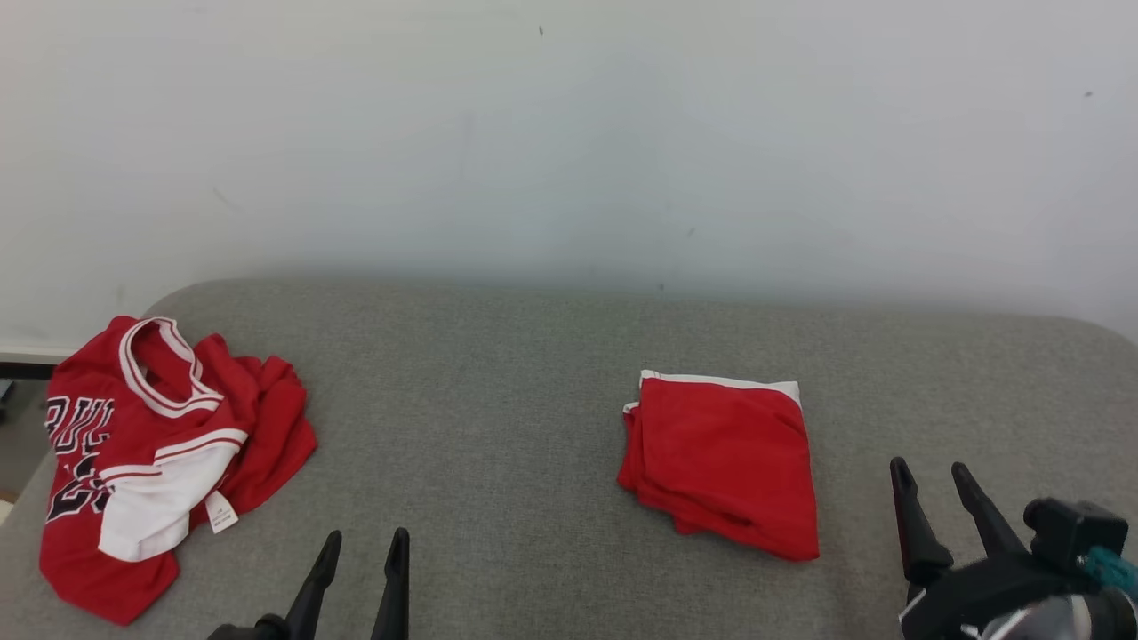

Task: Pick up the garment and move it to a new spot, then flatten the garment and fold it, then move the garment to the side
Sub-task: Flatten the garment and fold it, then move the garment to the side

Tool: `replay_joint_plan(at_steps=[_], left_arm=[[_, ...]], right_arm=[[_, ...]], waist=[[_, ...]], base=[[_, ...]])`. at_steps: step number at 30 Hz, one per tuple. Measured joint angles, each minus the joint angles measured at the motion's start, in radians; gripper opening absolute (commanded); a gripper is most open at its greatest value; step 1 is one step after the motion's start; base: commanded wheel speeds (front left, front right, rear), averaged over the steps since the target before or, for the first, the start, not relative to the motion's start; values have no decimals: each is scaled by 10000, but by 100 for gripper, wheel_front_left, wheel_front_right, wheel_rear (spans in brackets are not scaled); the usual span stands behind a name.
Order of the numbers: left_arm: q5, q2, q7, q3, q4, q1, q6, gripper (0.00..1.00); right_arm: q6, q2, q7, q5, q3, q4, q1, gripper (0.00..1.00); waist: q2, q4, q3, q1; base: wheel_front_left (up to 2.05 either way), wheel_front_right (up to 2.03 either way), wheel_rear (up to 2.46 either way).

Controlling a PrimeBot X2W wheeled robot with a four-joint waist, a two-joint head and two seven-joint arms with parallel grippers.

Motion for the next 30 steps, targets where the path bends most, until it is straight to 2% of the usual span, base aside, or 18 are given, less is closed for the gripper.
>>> replay_joint_plan(at_steps=[3, 7, 18, 30], left_arm=[[362, -75, 0, 401, 67, 176, -219, 100], [696, -263, 2, 918, 270, 330, -493, 100], [1469, -813, 0, 2109, 932, 836, -1170, 100], [1875, -1229, 0, 2543, 1239, 910, -1668, 100]], right_arm=[[0, 278, -186, -245, -109, -890, 956, 100], [0, 500, -328, -420, 94, -1300, 1622, 100], [0, 752, -307, -493, 571, -1037, 1859, 100], [0, 857, -217, -387, 593, -970, 1685, 100]], waist=[[0, -239, 29, 0], [0, -560, 43, 0], [0, -1136, -52, 0], [0, -1044, 50, 0]], base=[[0, 0, 0], [0, 0, 0], [0, 0, 0], [0, 0, 0]])
